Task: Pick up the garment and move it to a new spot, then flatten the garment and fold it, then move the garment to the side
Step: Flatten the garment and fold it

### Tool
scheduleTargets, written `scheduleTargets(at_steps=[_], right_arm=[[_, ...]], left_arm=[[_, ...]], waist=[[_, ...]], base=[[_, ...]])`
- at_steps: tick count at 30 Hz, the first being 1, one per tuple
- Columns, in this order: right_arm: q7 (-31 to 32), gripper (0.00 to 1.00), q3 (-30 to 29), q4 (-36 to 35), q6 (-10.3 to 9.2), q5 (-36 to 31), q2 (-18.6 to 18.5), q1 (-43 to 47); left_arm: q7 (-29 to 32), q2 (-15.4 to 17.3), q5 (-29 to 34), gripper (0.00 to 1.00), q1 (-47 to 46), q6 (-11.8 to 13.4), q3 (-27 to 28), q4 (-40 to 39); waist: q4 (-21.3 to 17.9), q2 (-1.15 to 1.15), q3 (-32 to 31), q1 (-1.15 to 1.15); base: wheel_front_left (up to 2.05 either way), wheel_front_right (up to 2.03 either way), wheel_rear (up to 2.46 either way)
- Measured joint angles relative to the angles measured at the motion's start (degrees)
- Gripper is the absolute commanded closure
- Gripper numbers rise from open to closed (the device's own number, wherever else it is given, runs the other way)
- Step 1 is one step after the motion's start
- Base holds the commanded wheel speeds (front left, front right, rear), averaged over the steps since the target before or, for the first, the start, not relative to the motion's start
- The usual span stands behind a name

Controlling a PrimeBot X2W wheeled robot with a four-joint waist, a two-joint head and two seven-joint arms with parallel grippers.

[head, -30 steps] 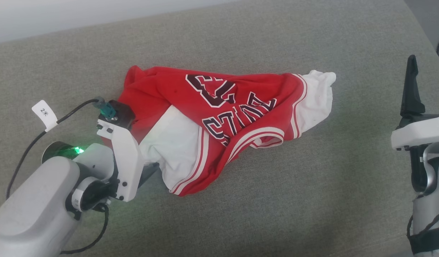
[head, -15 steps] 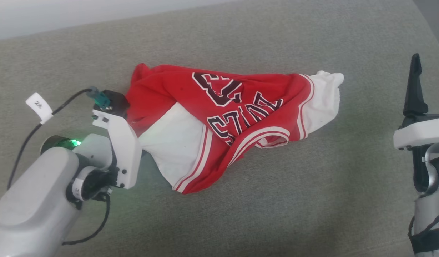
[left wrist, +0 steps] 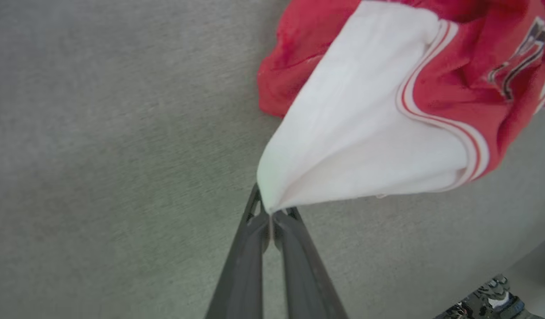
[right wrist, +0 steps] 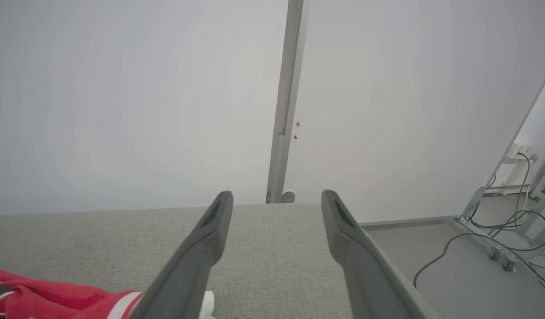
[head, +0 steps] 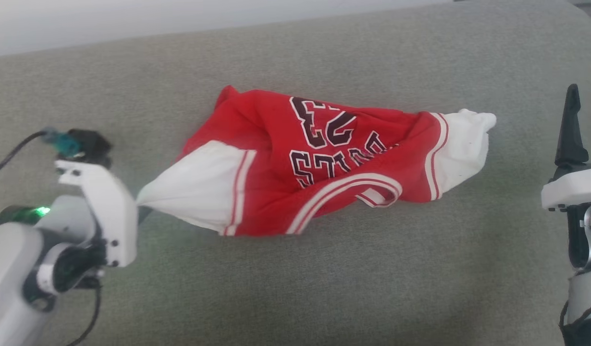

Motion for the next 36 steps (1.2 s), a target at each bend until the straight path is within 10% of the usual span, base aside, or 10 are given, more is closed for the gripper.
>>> scheduleTargets(at_steps=[11,21,22,26,36], right_arm=[[1.6,0.00,0.0,-0.6,0.00,-0.4,0.0,0.5],[1.7,0.00,1.1,-0.4,0.00,-0.5,0.2,2.6],[1.7,0.00,1.3,-0.4,0.00,-0.5,0.2,2.6],[1.9,0.00,1.4,-0.6,0.00,-0.3,0.2,3.4],[2.2,0.00,1.8,-2.5,0.00,0.4,-0.1,4.2]], left_arm=[[-2.9,6.2,-3.3,1.00,11.7,5.9,7.4,0.8],[-7.4,3.8,-4.9,1.00,15.6,3.3,7.5,8.6],[-7.7,3.6,-4.9,0.90,15.6,2.9,7.5,9.0],[-7.9,4.0,-4.5,0.00,15.6,1.6,6.8,8.7],[-3.2,9.1,-2.4,0.00,14.4,2.4,6.0,2.4]], waist=[[1.8,0.00,-0.3,0.00],[1.7,0.00,-1.5,0.00],[1.7,0.00,-1.7,0.00],[1.7,0.00,-2.6,0.00],[1.9,0.00,-3.5,0.00]], base=[[0.00,0.00,0.00],[0.00,0.00,0.00],[0.00,0.00,0.00],[0.00,0.00,0.00],[0.00,0.00,0.00]])
